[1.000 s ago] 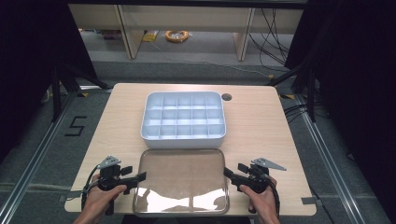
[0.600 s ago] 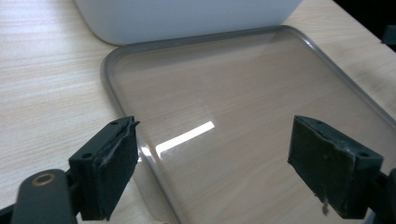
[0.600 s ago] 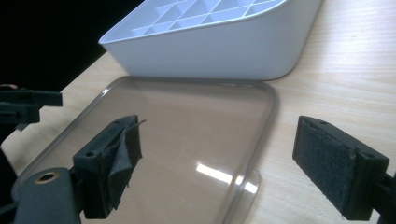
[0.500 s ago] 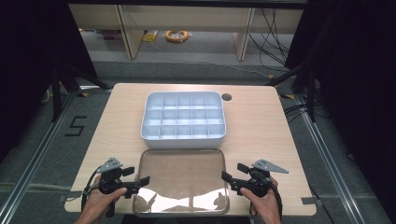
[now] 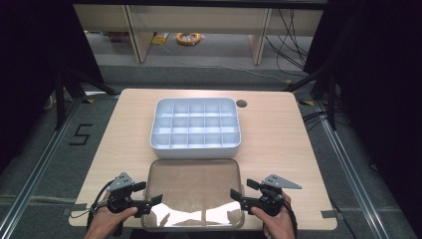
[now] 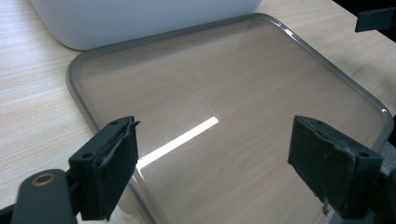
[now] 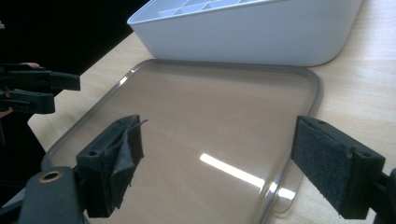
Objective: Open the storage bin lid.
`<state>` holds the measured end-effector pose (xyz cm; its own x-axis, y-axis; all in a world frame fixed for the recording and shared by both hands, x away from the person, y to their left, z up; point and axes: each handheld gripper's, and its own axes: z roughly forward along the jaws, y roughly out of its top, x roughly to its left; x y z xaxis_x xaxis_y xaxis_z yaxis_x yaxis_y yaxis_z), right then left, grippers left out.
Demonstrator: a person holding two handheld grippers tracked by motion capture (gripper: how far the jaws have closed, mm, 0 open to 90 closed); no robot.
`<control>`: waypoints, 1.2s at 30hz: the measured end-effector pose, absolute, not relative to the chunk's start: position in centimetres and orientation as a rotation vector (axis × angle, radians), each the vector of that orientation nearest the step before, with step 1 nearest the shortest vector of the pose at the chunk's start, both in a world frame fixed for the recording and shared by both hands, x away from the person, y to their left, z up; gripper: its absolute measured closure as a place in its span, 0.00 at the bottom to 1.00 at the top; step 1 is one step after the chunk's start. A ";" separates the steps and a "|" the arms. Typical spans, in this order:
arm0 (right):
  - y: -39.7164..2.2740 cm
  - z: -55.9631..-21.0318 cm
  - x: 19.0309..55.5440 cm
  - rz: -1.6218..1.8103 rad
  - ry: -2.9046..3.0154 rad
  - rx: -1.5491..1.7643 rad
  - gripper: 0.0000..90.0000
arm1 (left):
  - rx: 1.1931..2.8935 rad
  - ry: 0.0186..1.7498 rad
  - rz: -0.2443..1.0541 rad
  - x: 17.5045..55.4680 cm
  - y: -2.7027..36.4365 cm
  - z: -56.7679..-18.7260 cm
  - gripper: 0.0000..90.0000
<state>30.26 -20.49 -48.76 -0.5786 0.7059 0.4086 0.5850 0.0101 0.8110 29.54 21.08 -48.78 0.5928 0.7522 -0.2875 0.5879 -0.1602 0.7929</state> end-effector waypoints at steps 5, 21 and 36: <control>-20.5 -48.9 29.7 1.607 2.171 1.377 0.21 | 1.857 1.058 0.206 29.0 20.8 -48.8 0.17; -20.2 -49.1 27.4 1.582 2.220 1.363 0.20 | 1.898 1.003 0.181 27.4 20.4 -48.8 0.17; -20.0 -49.2 25.8 1.601 2.248 1.386 0.21 | 1.918 0.971 0.156 25.9 20.0 -48.9 0.17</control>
